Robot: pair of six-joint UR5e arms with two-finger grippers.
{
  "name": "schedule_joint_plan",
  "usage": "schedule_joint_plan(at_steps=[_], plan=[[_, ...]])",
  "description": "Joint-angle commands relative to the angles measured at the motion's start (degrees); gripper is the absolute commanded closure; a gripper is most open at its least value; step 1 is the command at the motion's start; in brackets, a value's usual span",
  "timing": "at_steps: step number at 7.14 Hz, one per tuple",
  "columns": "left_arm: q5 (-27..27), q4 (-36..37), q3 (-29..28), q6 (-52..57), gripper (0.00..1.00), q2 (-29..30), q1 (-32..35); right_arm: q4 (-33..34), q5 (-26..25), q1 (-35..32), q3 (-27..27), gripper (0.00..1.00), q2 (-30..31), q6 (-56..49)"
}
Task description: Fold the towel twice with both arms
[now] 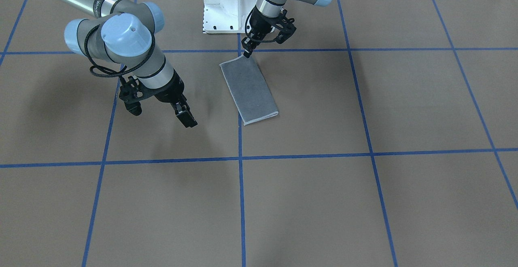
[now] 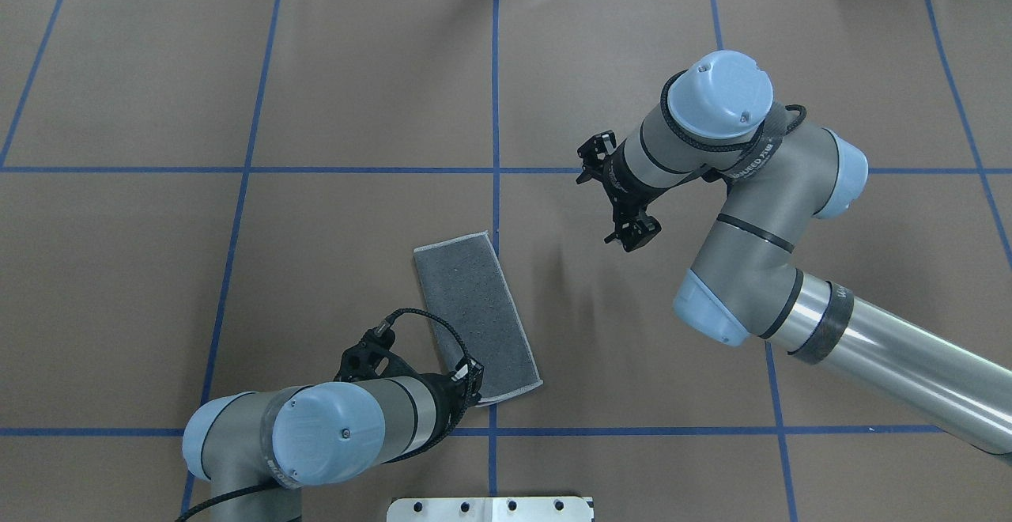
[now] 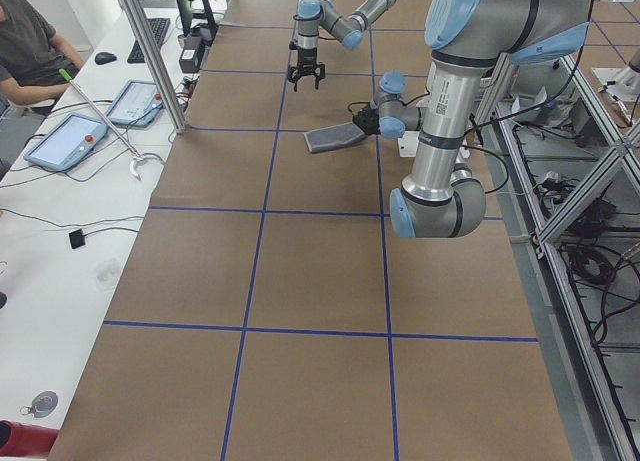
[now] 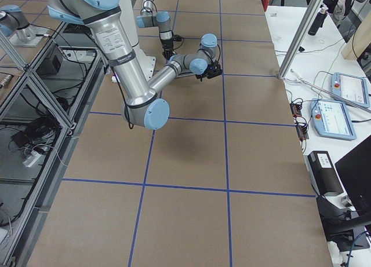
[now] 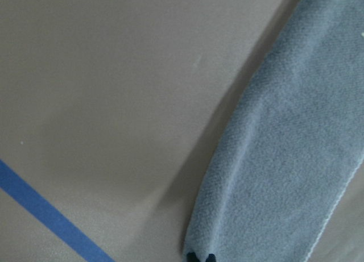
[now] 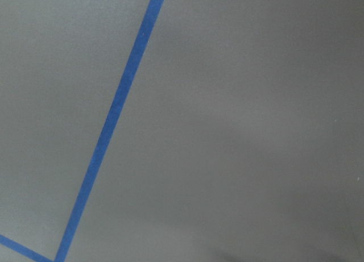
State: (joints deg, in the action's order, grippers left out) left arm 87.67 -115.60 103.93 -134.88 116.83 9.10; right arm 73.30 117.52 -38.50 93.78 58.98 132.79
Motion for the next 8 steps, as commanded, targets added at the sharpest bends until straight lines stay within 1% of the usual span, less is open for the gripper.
schedule_joint_plan(at_steps=[1, 2, 3, 4, 7, 8], plan=[[2.4, -0.2, 2.5, 3.3, 1.0, -1.9, 1.8, 0.0, 0.0, 0.0, 0.1, 0.0, 0.0, 0.1], [2.9, -0.2, 2.3, 4.1, 1.0, -2.0, 2.7, 0.0, 0.1, 0.0, 0.1, 0.0, 0.0, 0.2], [4.6, -0.2, 2.5, 6.4, 1.0, -1.9, 4.7, -0.1, 0.1, 0.0, 0.1, 0.0, 0.0, 0.2], [8.4, -0.2, 2.3, 6.9, 1.0, -1.7, 8.1, -0.1, 0.1, 0.0, 0.1, 0.0, 0.0, 0.2], [9.0, -0.1, 0.7, 7.5, 1.0, 0.3, 11.1, -0.1, 0.2, -0.3, 0.3, 0.0, 0.1, 0.0], [9.0, -0.1, -1.5, 7.4, 1.0, 2.9, 12.4, -0.1, 1.1, -1.9, 0.6, 0.0, 1.1, -0.9]])
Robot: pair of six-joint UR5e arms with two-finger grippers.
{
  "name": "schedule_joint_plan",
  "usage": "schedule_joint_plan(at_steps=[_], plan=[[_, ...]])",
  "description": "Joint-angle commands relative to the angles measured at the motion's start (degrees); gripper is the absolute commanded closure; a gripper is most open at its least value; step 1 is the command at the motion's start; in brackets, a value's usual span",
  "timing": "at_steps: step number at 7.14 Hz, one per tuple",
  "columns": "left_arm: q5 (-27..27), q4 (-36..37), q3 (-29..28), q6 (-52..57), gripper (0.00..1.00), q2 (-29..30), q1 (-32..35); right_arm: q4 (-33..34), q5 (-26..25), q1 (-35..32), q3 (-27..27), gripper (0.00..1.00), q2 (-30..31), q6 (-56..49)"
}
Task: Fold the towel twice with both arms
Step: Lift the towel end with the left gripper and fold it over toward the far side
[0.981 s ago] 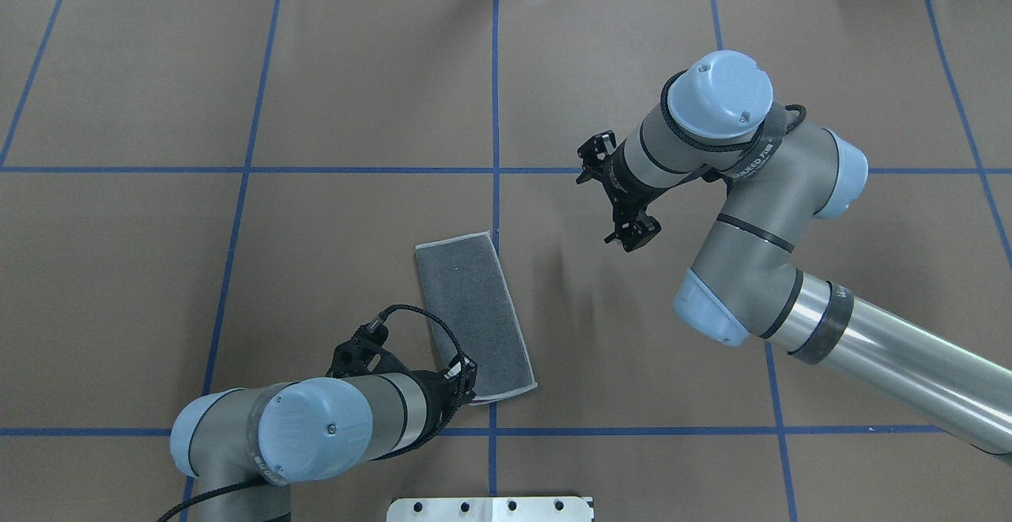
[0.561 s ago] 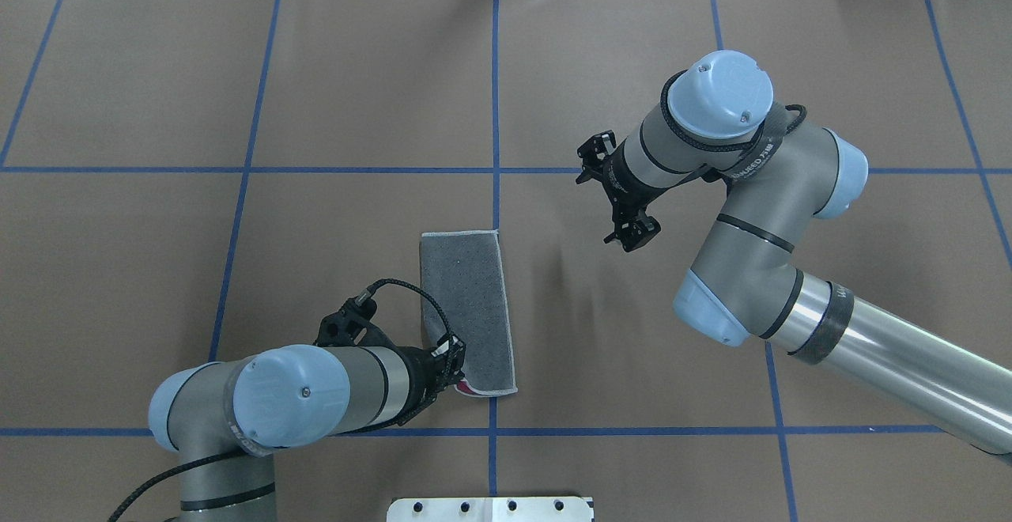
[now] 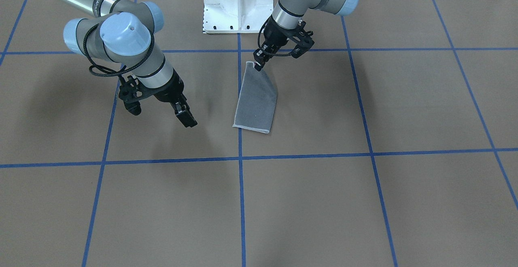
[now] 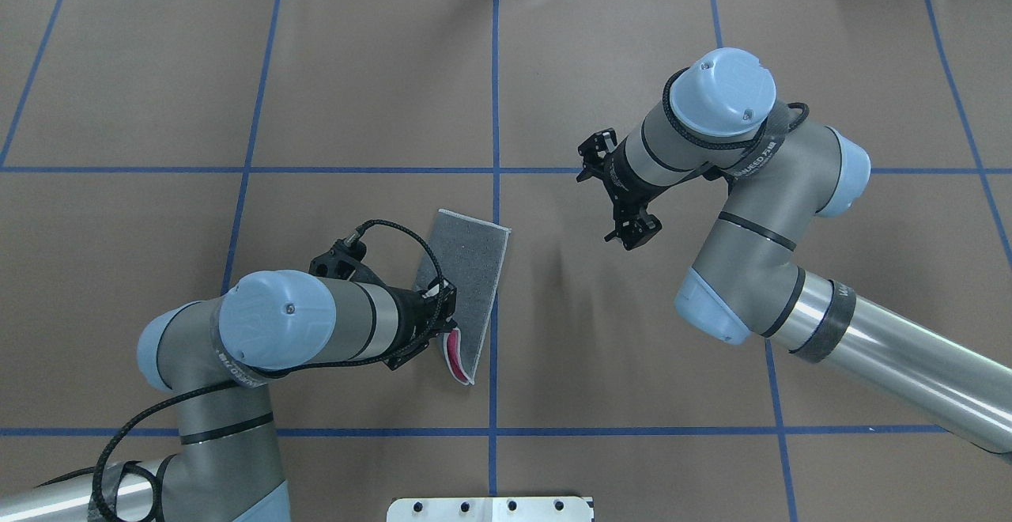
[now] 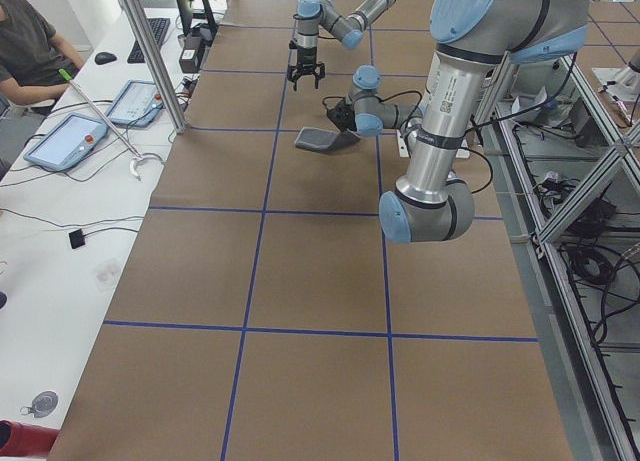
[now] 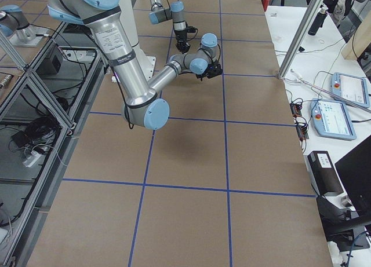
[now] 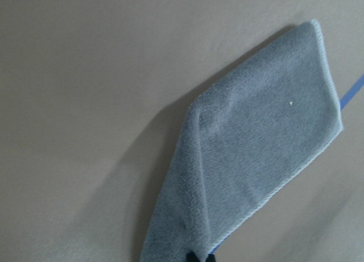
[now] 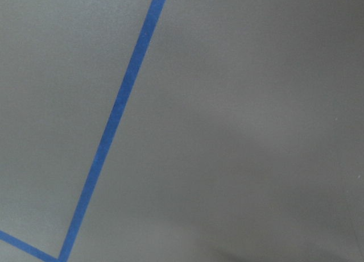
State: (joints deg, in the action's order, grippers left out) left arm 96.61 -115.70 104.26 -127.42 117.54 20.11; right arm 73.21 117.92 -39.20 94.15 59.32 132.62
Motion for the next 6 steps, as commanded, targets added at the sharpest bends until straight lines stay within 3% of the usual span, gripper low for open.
schedule_joint_plan(at_steps=[1, 6], plan=[[0.1, -0.1, -5.4, 0.0, 1.0, 5.5, 3.1, 0.0, 2.5, -2.2, 0.2, 0.0, 2.0, -1.6], [0.2, -4.3, -16.8, 0.2, 1.0, 11.7, 8.4, 0.0, 2.5, -2.6, 0.2, 0.0, 3.6, -3.7]])
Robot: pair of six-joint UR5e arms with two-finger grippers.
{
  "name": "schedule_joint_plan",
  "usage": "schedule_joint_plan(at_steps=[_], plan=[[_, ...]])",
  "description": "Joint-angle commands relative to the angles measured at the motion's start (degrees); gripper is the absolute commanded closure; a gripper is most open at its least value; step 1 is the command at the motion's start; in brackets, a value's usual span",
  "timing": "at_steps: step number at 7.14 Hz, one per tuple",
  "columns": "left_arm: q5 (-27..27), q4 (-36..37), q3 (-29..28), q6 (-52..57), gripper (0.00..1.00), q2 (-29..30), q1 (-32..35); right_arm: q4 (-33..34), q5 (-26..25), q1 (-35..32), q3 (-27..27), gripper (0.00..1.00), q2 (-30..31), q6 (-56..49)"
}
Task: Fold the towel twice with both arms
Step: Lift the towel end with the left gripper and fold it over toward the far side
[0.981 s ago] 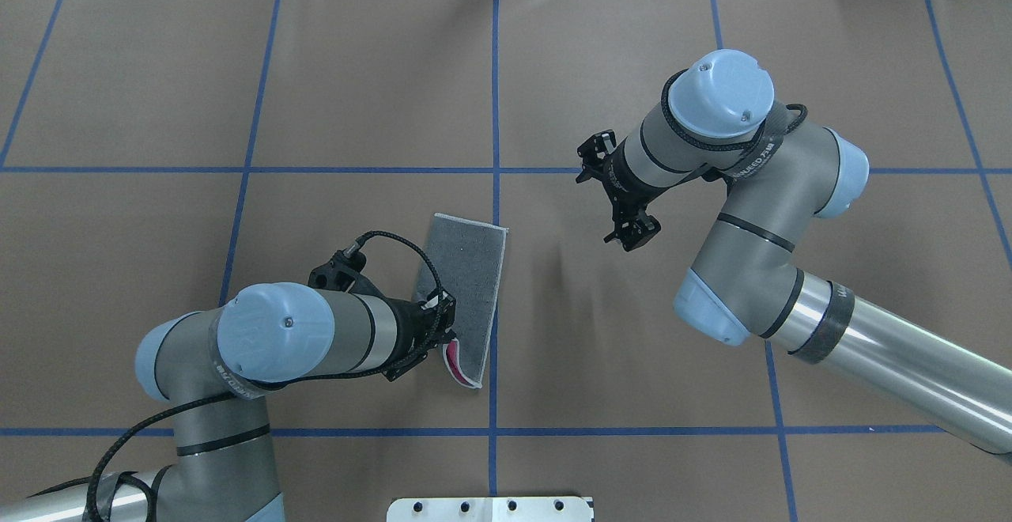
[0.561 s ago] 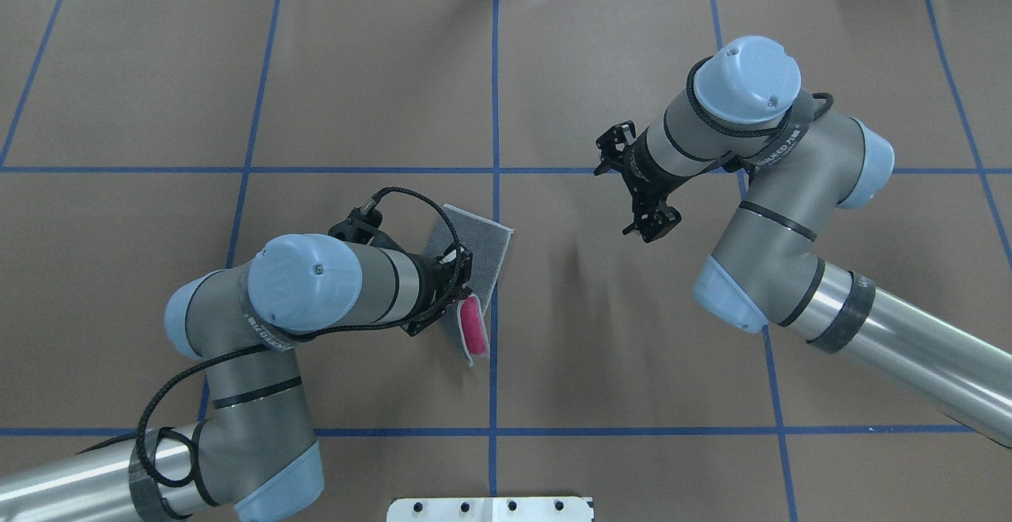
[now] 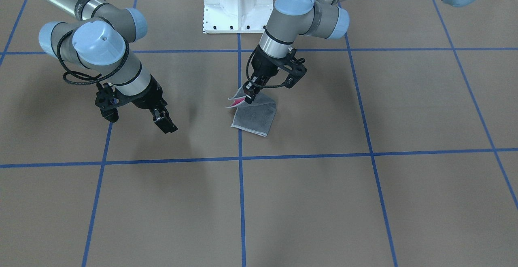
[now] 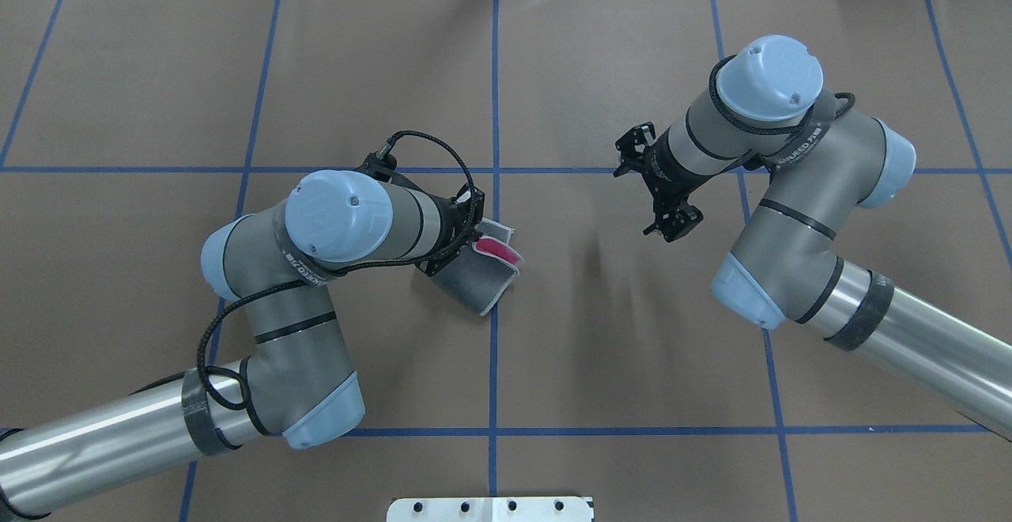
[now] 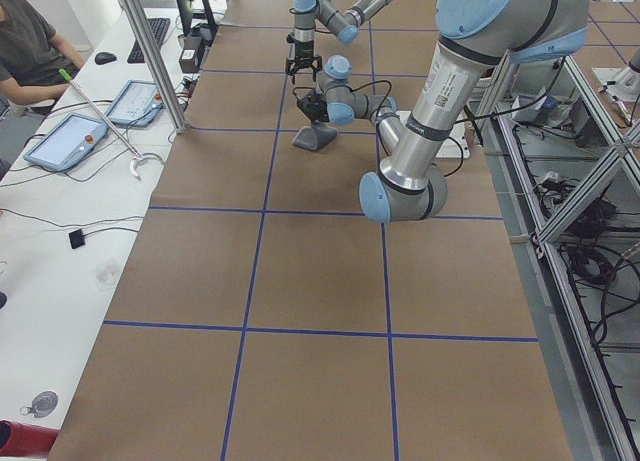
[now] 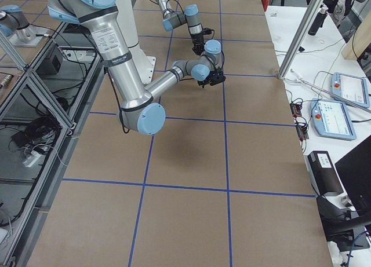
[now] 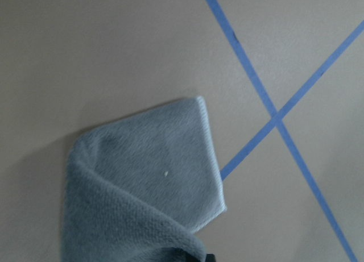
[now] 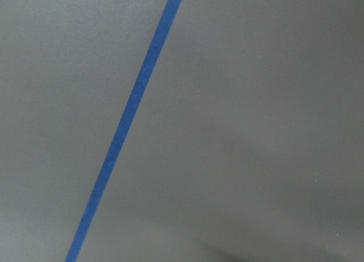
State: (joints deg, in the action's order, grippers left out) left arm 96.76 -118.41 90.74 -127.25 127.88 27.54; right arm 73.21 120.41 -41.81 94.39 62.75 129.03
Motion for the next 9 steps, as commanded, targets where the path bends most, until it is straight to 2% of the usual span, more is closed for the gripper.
schedule_joint_plan(at_steps=[1, 3, 9], plan=[[0.2, -1.8, -3.7, 0.1, 1.0, 1.6, 1.5, 0.0, 0.0, 0.0, 0.0, 0.0, 0.1, -0.1], [2.2, -1.8, -3.7, 0.1, 1.0, 1.6, 3.3, 0.0, -0.1, 0.0, 0.0, 0.0, 0.1, -0.1], [2.6, -2.4, -5.7, 0.1, 1.0, 1.6, 4.6, 0.0, -0.3, 0.2, 0.0, 0.0, -0.1, -0.1]])
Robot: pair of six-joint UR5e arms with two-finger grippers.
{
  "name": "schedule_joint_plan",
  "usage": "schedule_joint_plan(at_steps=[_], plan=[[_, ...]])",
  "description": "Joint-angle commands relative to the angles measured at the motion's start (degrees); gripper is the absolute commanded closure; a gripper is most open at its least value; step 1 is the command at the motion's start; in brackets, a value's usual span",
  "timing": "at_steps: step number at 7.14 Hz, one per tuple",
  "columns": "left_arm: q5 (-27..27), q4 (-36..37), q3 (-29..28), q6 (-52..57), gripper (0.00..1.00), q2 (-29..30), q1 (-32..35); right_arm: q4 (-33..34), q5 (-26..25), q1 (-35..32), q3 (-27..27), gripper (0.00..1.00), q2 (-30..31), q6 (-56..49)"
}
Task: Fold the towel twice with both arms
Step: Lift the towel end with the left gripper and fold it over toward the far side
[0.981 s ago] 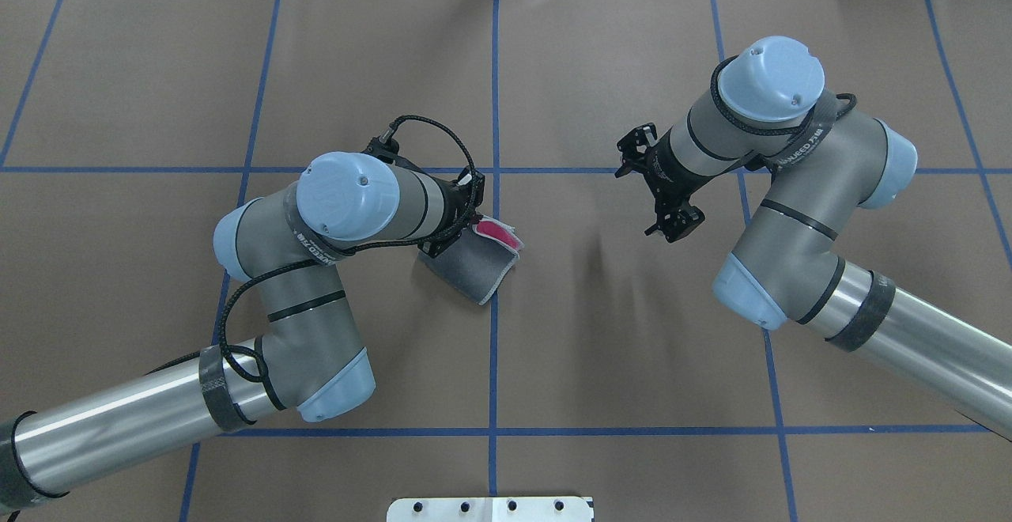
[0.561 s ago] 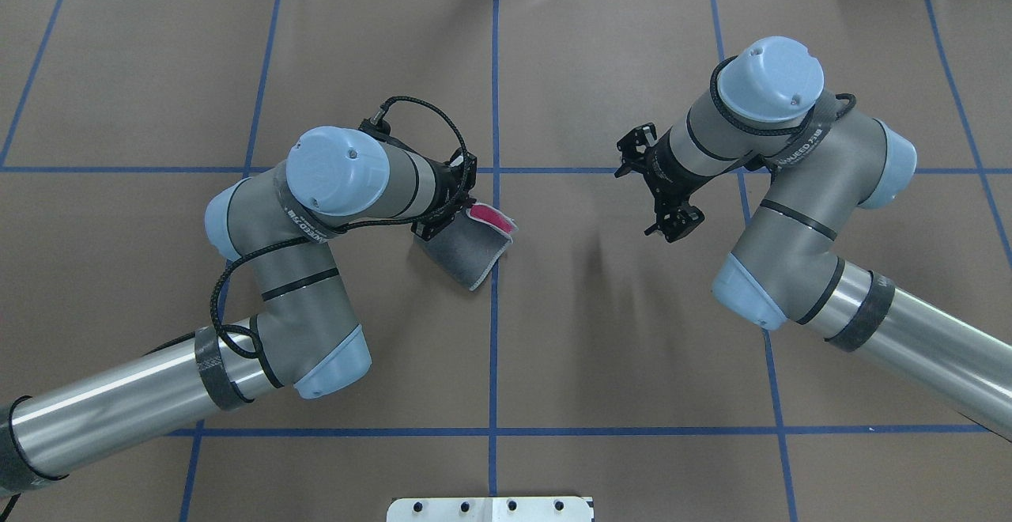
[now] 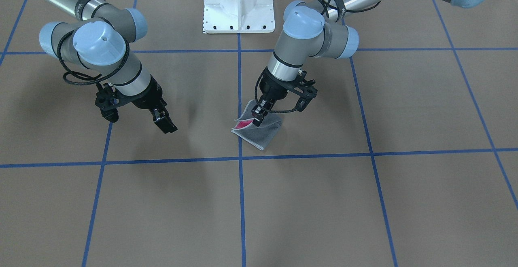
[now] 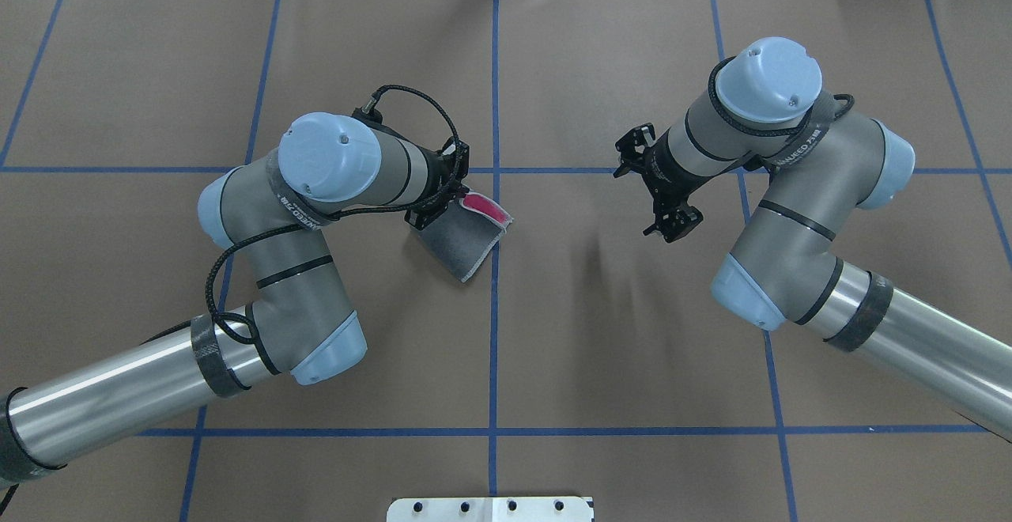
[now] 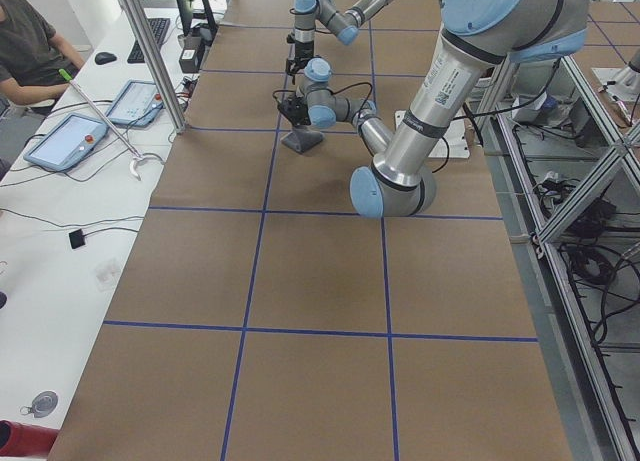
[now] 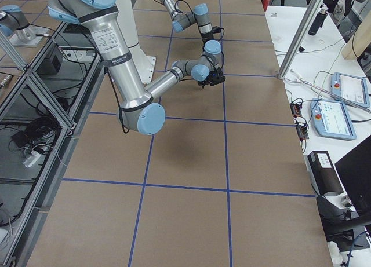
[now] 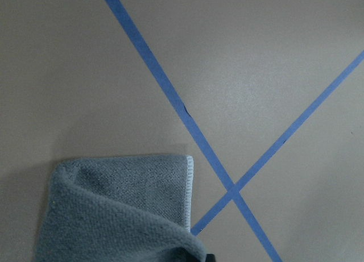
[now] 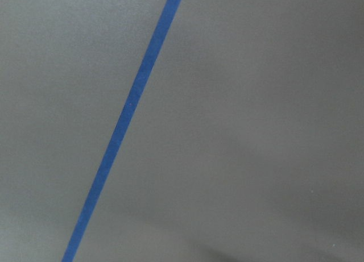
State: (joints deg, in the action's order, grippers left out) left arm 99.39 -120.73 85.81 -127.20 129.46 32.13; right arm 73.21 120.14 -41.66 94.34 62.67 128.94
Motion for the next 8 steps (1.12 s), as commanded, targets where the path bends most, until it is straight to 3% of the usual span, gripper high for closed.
schedule_joint_plan(at_steps=[1, 3, 5, 6, 8], plan=[[0.0, -0.7, -1.3, -0.1, 1.0, 0.0, 0.4, 0.0, 0.0, 0.0, 0.1, 0.0, 0.0, 0.1], [0.0, -3.5, -3.3, -0.1, 0.99, 0.1, 1.0, 0.0, 0.0, 0.0, 0.1, 0.0, -0.2, 0.2], [0.0, -5.6, -5.4, -0.1, 0.16, 1.0, 2.1, 0.1, -0.1, 0.0, 0.2, 0.0, -0.2, 0.3], [0.0, -5.7, -7.0, -0.1, 0.0, 2.6, 2.8, 0.1, -0.1, 0.0, 0.2, 0.0, -0.2, 0.4], [0.4, -7.6, -7.9, -0.2, 0.0, 3.7, 4.1, 0.1, 0.1, 0.0, 0.5, 0.0, -0.1, 0.3]])
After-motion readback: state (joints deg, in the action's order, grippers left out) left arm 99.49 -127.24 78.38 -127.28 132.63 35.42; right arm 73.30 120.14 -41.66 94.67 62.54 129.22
